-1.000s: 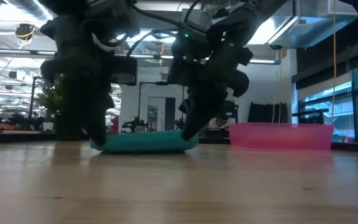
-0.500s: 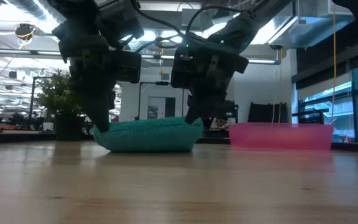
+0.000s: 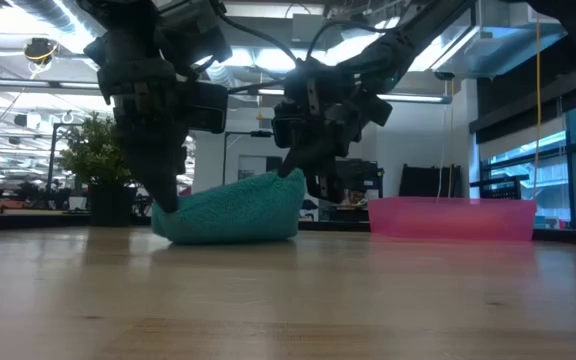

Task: Roll microfiber towels into tight, uniform cylinder then place into a basket
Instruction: Roll the blue microfiber towel

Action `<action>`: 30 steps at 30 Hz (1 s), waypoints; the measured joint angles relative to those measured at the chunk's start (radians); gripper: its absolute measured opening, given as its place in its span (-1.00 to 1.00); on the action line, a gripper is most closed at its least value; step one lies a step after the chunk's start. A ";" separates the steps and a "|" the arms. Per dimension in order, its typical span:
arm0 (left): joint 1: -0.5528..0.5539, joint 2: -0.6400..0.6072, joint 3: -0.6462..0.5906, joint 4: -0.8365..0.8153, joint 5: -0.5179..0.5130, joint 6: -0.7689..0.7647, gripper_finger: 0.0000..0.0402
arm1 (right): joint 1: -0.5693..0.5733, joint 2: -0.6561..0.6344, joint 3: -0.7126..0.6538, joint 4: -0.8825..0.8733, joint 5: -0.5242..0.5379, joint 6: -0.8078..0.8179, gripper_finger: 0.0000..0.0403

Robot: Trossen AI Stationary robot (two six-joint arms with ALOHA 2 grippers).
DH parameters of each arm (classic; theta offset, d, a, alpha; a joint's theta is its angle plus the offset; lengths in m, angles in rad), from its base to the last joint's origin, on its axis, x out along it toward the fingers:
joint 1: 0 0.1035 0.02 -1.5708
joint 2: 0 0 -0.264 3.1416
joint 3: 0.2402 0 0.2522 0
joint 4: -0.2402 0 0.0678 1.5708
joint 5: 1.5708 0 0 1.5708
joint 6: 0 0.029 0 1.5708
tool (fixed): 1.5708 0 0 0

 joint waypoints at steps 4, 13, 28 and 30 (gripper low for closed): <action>0.000 0.000 0.000 0.002 -0.010 0.000 -1.00 | -0.013 0.000 0.000 -0.002 0.020 0.049 -0.98; -0.004 -0.001 0.000 0.017 -0.006 0.000 -1.00 | -0.019 0.000 0.000 -0.001 0.088 0.071 -0.98; -0.025 -0.001 0.001 0.067 0.036 -0.008 -1.00 | -0.019 0.017 0.001 0.031 0.090 0.096 -0.98; -0.025 -0.001 0.001 0.079 0.056 -0.025 -1.00 | -0.019 0.017 0.001 0.034 0.072 0.085 -0.97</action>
